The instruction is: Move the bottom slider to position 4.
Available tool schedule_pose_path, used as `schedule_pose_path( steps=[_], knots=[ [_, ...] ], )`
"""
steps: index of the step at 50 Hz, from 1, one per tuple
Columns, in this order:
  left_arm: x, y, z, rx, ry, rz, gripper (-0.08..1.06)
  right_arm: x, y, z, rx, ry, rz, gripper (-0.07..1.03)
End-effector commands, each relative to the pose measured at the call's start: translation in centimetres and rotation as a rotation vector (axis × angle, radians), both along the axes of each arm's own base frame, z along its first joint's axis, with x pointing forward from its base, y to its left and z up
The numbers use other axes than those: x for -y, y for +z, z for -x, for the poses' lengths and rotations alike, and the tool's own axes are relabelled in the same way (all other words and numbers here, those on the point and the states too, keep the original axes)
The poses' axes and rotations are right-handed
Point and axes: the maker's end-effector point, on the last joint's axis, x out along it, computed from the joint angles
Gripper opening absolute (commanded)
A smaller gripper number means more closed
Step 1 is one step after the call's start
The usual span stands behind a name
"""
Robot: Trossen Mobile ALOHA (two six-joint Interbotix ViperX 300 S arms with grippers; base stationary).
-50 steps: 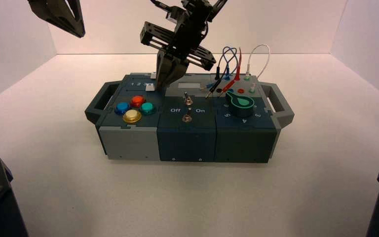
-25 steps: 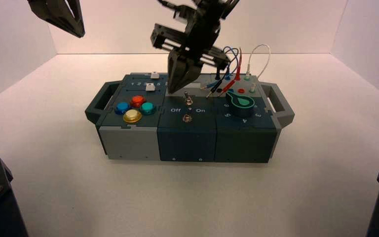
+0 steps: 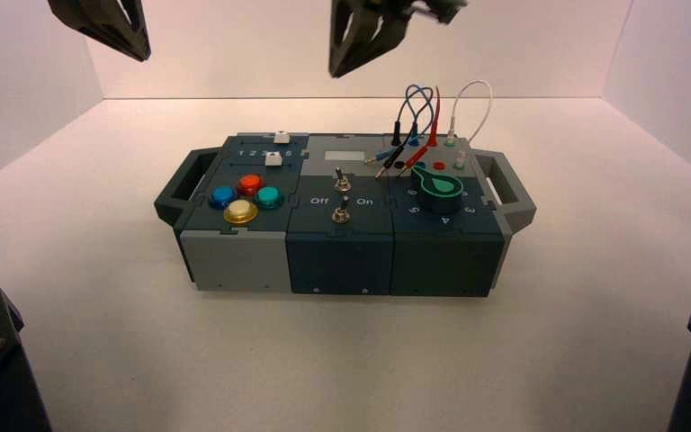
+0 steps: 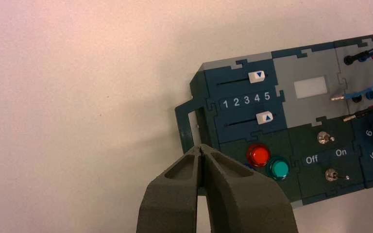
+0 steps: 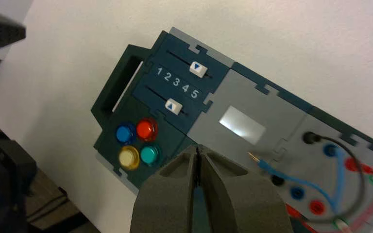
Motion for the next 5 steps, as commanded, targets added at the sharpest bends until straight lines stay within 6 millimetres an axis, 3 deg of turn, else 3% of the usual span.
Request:
schedule_pose_path(
  steps=[1, 5],
  knots=[
    [-0.06, 0.75, -0.41, 0.030, 0.000, 0.003, -0.03, 0.30, 1.84, 0.16, 0.048, 0.010, -0.017, -0.02],
    [-0.07, 0.73, -0.38, 0.028, -0.001, 0.002, -0.03, 0.67, 1.80, 0.48, 0.052, 0.016, -0.008, -0.02]
  ],
)
